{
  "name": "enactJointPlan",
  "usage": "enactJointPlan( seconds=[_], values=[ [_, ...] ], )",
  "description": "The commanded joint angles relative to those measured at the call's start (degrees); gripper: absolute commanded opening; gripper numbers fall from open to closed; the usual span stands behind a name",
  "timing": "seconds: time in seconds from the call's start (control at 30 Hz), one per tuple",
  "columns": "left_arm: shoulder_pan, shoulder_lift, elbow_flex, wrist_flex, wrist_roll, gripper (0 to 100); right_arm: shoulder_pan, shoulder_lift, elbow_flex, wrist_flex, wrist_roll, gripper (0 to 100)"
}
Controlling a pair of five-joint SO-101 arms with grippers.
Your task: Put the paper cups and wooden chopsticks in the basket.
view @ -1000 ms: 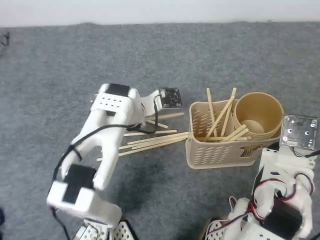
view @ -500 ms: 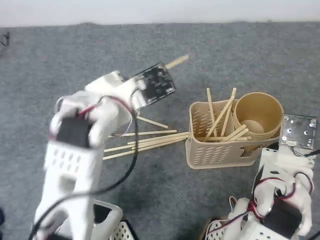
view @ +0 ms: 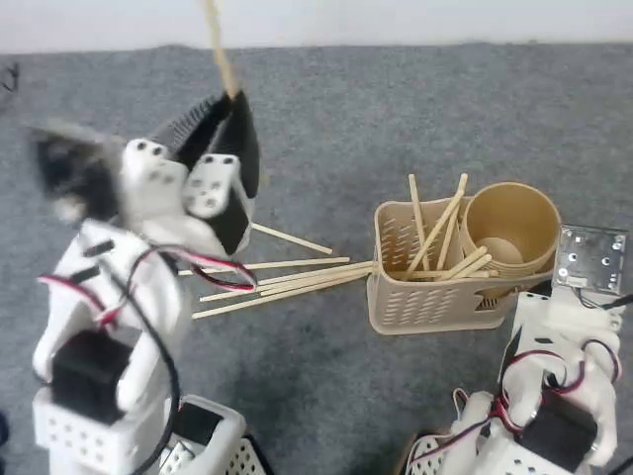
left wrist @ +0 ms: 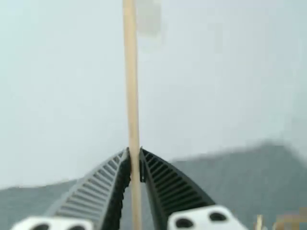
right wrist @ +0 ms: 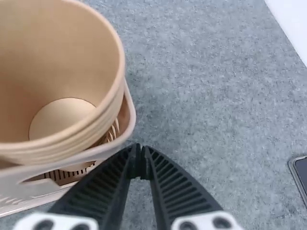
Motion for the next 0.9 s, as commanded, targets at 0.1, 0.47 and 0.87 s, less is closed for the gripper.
enactJointPlan(
  seconds=[0.1,0.47,0.87],
  values=[
    [12.92,-6.33,12.62,-10.99,5.19,1,-0.13,0.66,1.49,-2.51,0.18,0.8],
    [20.57,-8.09,34.07,-30.24,1.23,1,-0.22,0.31,1.67,-2.51,0.18,0.8],
    [26.81,-8.35,39.43,-30.33,1.41,6,-0.22,0.31,1.67,-2.51,0.18,0.8]
  ],
)
